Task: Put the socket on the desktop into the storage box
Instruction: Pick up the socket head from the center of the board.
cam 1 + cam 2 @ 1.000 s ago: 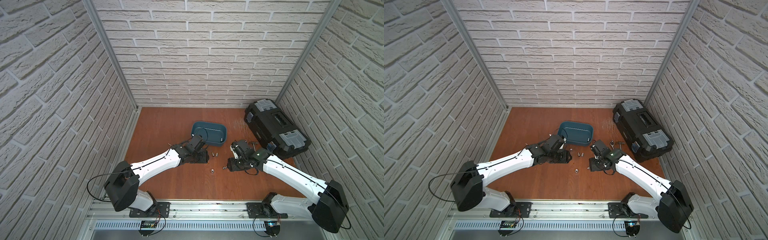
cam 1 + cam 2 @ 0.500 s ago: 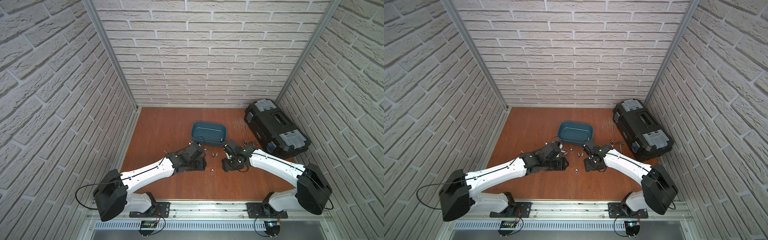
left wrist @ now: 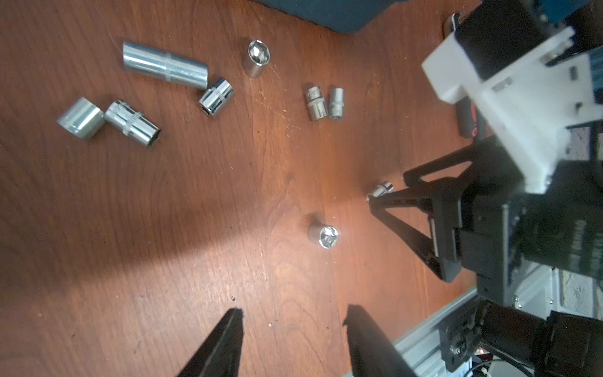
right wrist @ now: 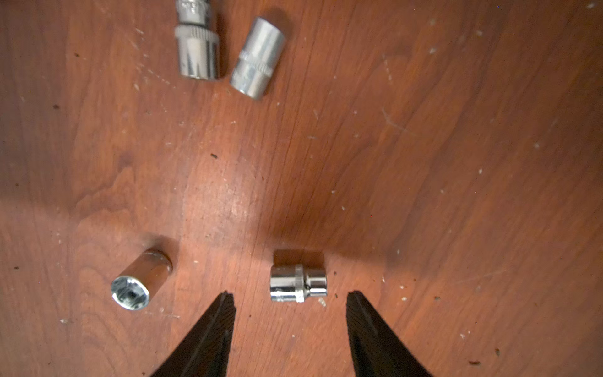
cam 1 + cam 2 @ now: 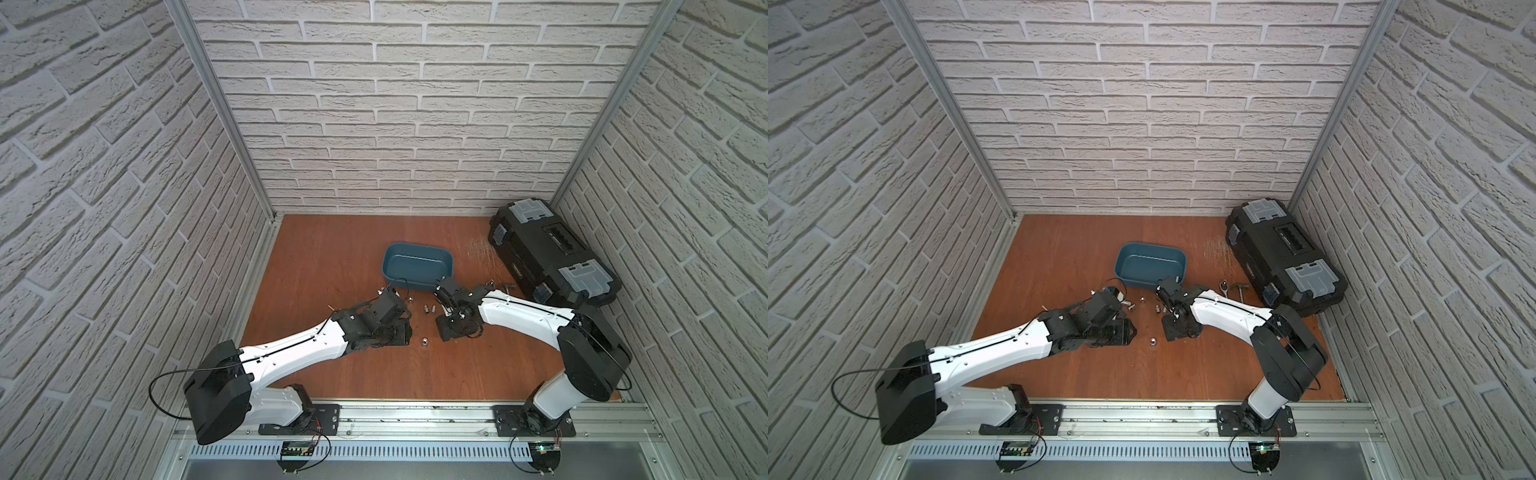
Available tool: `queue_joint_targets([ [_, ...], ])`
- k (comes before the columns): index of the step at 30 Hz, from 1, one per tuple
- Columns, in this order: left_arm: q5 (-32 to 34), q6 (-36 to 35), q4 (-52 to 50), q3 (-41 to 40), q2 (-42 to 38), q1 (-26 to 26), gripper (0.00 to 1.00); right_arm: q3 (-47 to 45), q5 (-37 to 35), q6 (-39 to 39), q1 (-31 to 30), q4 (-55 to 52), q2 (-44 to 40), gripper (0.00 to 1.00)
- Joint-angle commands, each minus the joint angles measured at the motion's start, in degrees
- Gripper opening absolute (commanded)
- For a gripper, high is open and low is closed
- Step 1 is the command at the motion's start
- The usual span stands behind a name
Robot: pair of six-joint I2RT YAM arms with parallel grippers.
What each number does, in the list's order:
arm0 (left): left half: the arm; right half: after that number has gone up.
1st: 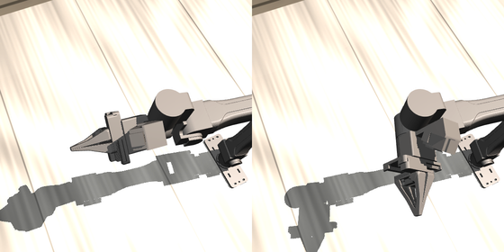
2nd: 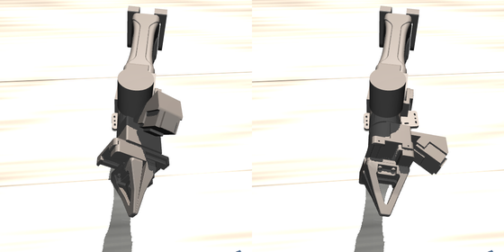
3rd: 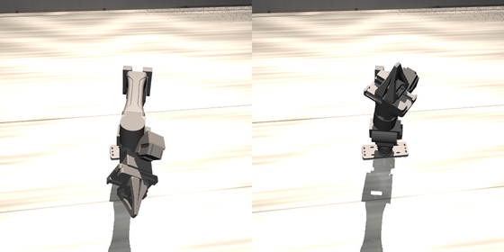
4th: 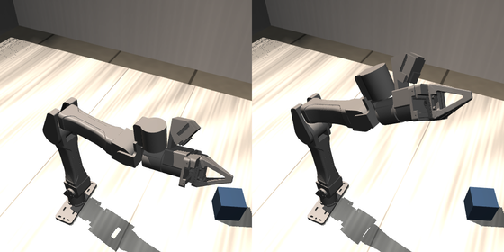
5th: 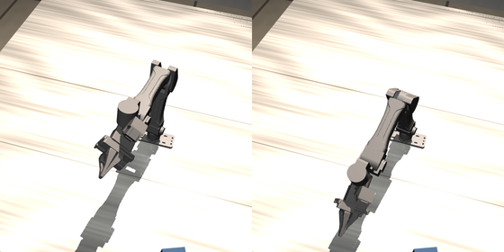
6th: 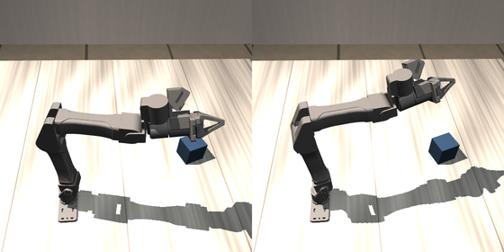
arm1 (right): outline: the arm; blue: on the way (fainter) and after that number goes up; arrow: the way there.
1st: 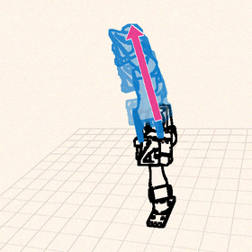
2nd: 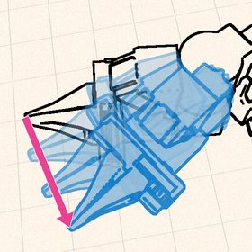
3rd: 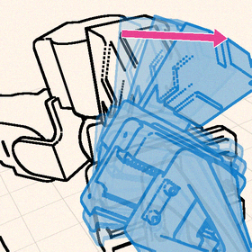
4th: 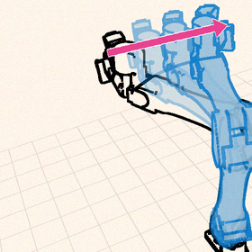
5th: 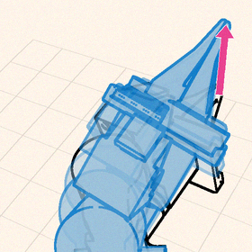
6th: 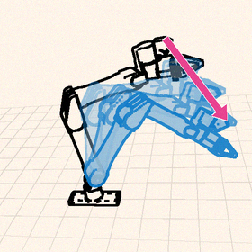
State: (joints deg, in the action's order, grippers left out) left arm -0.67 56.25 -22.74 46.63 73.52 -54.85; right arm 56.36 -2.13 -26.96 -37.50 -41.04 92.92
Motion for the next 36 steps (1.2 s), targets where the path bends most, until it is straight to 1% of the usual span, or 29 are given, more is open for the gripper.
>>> queue_joint_targets([
  [1, 0.67, 0.26, 0.76, 0.70, 0.58, -0.38, 0.56, 1.34, -0.44, 1.49, 0.22, 0.84, 1.31, 0.59],
  [13, 1.20, 0.70, 0.01, 0.48, 0.66, -0.52, 0.56, 0.86, -0.24, 2.11, 0.31, 1.47, 3.58, 0.55],
  [17, 1.30, 0.79, 0.09, 0.48, 0.75, -0.52, 0.56, 0.51, 0.19, 2.11, 0.40, 1.84, 3.65, 0.47],
  [22, 1.29, 0.87, 0.15, 0.68, 0.97, -0.52, 0.56, -0.19, 0.68, 2.07, 0.41, 2.10, 3.19, 0.40],
  [26, 1.46, 0.97, 0.13, 0.57, 1.05, -0.48, 0.56, -0.87, 0.69, 1.77, 0.40, 2.28, 2.88, 0.39],
  [28, 1.63, 1.12, 0.24, 0.49, 1.01, -0.53, 0.56, -1.16, 0.86, 1.81, 0.41, 2.30, 2.55, 0.37],
  [36, 2.00, 1.52, 0.58, 0.49, 0.75, -0.51, 0.56, -0.92, 0.70, 1.52, 0.35, 0.99, -0.45, 0.36],
])
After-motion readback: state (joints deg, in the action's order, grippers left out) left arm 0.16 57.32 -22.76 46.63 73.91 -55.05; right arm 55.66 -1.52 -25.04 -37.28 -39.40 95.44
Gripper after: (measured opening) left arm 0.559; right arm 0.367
